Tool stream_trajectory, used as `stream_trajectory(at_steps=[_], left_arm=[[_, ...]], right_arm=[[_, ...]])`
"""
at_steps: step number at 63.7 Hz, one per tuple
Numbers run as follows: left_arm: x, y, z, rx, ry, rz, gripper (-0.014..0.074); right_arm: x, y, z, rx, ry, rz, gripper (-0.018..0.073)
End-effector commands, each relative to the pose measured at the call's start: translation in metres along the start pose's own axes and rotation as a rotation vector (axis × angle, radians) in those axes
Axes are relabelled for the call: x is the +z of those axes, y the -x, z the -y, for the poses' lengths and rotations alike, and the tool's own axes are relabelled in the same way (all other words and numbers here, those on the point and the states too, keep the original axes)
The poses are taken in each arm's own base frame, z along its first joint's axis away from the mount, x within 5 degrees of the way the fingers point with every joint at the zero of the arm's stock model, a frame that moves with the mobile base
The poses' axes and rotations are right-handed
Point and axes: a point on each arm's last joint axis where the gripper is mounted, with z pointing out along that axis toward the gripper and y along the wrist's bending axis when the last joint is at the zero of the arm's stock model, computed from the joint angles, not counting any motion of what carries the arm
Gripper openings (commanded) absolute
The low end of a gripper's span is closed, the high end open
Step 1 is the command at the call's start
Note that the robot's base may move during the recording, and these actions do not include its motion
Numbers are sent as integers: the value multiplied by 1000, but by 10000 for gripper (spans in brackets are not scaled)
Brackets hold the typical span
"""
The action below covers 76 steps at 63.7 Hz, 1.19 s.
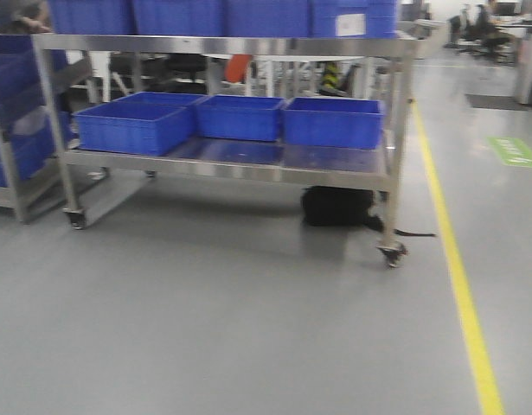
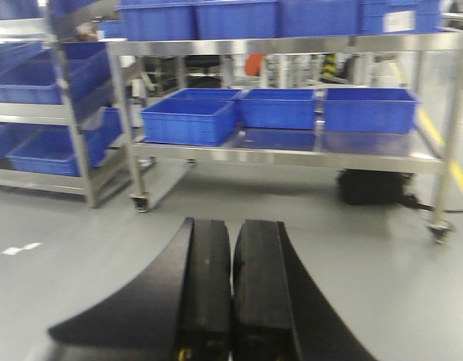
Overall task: Move white bin to right shelf second layer
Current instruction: 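Turn the base toward the window area, keeping the bin held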
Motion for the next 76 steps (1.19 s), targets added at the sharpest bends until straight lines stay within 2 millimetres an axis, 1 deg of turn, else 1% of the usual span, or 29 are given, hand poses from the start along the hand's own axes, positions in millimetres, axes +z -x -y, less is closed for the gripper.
stream_trajectory(at_steps=[1, 76], left_arm=[[0, -4, 0, -9, 8, 63, 85], [0, -4, 0, -9, 8, 63, 85]], right_arm=[[-6, 14, 0, 0, 1, 114, 56], [-6, 14, 0, 0, 1, 114, 56]])
